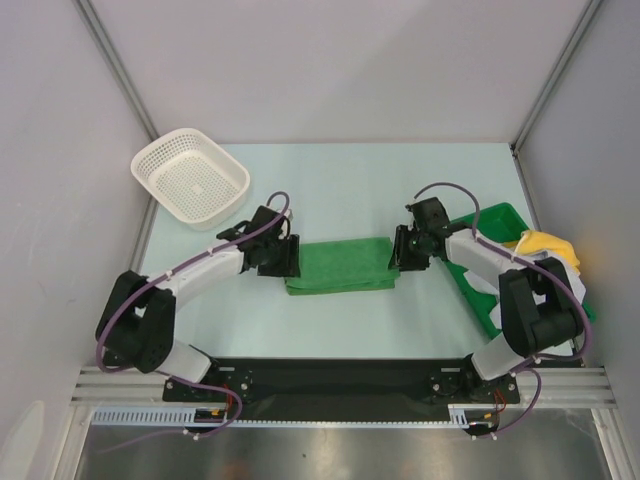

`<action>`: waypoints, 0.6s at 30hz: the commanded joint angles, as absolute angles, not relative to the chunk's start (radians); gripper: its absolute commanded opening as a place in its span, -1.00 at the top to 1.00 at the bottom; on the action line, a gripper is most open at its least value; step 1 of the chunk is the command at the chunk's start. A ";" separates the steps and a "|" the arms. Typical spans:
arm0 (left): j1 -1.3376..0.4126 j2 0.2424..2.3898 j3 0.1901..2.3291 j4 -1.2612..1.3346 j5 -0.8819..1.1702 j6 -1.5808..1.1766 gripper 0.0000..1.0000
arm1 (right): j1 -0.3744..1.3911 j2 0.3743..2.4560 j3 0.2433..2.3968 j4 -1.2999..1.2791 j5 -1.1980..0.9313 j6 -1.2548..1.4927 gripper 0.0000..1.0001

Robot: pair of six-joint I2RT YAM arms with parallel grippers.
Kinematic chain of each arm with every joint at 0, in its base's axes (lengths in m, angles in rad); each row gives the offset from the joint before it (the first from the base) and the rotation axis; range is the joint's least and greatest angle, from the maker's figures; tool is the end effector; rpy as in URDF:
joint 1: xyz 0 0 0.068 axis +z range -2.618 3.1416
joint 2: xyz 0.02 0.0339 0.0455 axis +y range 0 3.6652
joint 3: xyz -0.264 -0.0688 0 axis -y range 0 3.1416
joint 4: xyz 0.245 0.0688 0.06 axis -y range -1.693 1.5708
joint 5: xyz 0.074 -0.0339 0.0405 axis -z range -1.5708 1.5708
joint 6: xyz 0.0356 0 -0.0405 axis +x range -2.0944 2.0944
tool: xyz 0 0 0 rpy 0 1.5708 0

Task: Fold and stack the towels
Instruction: Fold the towel

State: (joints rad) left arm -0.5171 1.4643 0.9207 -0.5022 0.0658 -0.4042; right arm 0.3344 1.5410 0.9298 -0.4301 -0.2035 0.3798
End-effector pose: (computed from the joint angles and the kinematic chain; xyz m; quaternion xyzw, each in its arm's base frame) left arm 0.2488 -0.1442 0.2059 0.0630 0.9632 -0.1437 0.2182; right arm 0.2831 0.1060 0.1920 -0.0048 0.9605 0.1828 0.2096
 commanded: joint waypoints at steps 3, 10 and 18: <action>-0.525 1.477 0.890 -0.436 0.098 -0.518 -0.19 | 0.362 1.572 0.897 -0.405 -0.134 0.455 0.17; -0.534 1.491 0.844 -0.414 0.080 -0.543 0.00 | 0.362 1.575 0.850 -0.385 -0.117 0.489 0.20; -0.534 1.500 0.865 -0.443 0.035 -0.548 0.56 | 0.367 1.548 0.830 -0.362 -0.109 0.512 0.18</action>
